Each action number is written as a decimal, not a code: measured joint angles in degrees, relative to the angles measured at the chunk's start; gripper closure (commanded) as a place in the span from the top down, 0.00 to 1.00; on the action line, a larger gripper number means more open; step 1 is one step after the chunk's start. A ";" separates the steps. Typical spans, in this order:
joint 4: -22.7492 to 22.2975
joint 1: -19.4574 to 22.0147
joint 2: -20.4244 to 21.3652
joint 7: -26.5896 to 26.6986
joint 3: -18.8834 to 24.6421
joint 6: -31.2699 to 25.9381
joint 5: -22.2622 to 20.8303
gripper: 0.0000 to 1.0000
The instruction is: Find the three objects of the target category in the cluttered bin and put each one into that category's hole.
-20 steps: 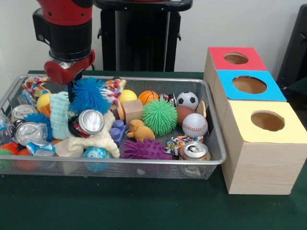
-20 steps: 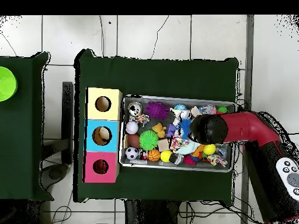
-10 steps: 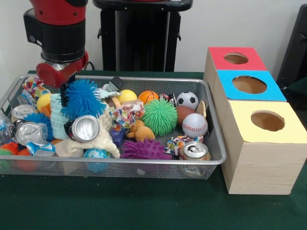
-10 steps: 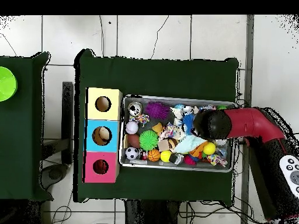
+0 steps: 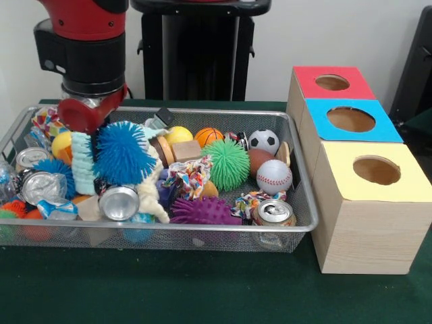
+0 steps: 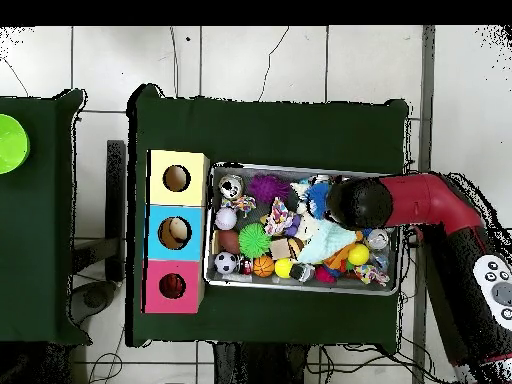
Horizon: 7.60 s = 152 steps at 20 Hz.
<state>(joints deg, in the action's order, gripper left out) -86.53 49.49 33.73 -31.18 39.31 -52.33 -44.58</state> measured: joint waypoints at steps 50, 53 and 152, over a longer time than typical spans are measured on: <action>-8.83 -12.95 4.19 0.73 -4.29 14.04 -0.52 1.00; -8.83 -15.54 3.85 0.19 -5.28 14.05 1.30 1.00; -4.27 -13.24 -11.92 -1.88 -15.12 21.66 19.88 1.00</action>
<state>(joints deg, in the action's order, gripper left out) -90.80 36.25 21.81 -33.06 24.19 -30.67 -24.70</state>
